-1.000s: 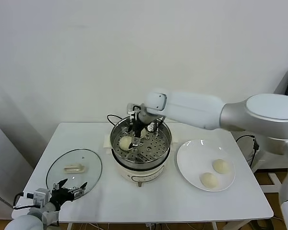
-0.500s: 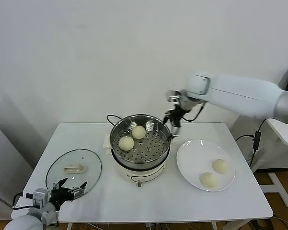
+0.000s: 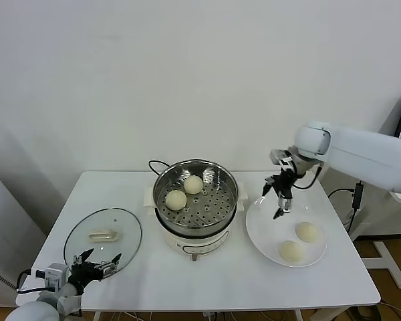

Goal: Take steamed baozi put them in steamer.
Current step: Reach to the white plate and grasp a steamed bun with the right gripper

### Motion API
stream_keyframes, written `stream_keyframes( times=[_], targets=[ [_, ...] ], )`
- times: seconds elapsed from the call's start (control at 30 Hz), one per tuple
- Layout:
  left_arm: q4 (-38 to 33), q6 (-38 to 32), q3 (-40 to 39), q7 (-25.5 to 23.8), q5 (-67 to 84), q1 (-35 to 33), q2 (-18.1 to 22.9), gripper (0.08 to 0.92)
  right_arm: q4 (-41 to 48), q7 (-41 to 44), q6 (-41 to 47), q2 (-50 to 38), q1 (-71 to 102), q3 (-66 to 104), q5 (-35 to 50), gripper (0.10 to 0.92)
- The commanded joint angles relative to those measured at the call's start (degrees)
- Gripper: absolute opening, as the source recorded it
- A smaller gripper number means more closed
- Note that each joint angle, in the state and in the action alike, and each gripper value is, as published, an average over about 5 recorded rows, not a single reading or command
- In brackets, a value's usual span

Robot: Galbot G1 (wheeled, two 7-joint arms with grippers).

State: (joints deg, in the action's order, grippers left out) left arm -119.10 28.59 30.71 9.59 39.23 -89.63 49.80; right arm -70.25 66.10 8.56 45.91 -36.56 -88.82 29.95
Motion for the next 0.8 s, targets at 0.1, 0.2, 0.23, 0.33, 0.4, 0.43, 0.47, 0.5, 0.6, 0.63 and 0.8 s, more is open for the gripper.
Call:
stream_keyframes(
  times=[0.1,0.2,0.23,0.33,0.4,0.43,0.47,0.5,0.6,0.63,0.8],
  targets=[
    [-0.13,0.04,0.21,0.0,-0.02,-0.15,-0.09,0.823,-0.24,1.22,-2.2,-5.06,7.88,3.26,-8.33,0.823],
    [-0.08,0.07,0.2,0.0,-0.03,-0.18,-0.07,0.823,-0.06,1.15,-2.51,-5.75,10.07,5.08,-9.88,0.823],
    [-0.06,0.08,0.2,0.0,-0.03,-0.21,-0.06,0.823,0.04,1.2,-2.65,-5.92,10.84,5.66,-10.53,0.823],
    [0.01,0.07,0.21,0.0,-0.04,-0.29,-0.1,0.823,0.32,1.44,-3.0,-6.12,12.57,6.88,-12.02,0.823],
    [0.03,0.07,0.23,0.0,-0.04,-0.27,-0.1,0.823,0.52,1.62,-3.13,-6.14,13.54,7.55,-12.87,0.823],
    [0.03,0.08,0.24,0.0,-0.05,-0.27,-0.1,0.823,0.6,1.77,-3.18,-6.14,13.98,7.86,-13.31,0.823],
    [0.02,0.08,0.24,0.0,-0.06,-0.27,-0.09,0.823,0.68,1.98,-3.26,-6.16,14.51,8.26,-13.85,0.823],
    [0.01,0.09,0.24,0.01,-0.06,-0.27,-0.09,0.823,0.76,2.16,-3.33,-6.18,15.01,8.64,-14.36,0.823],
    [0.02,0.12,0.24,0.05,-0.09,-0.27,-0.09,0.823,0.96,2.52,-3.45,-6.26,16.66,9.96,-15.53,0.823],
    [0.04,0.13,0.23,0.07,-0.1,-0.28,-0.09,0.823,1.03,2.56,-3.45,-6.28,17.14,10.3,-15.81,0.823],
    [0.06,0.13,0.17,0.11,-0.13,-0.4,-0.08,0.823,1.27,2.79,-3.51,-6.27,19.34,11.59,-17.21,0.823]
  ],
)
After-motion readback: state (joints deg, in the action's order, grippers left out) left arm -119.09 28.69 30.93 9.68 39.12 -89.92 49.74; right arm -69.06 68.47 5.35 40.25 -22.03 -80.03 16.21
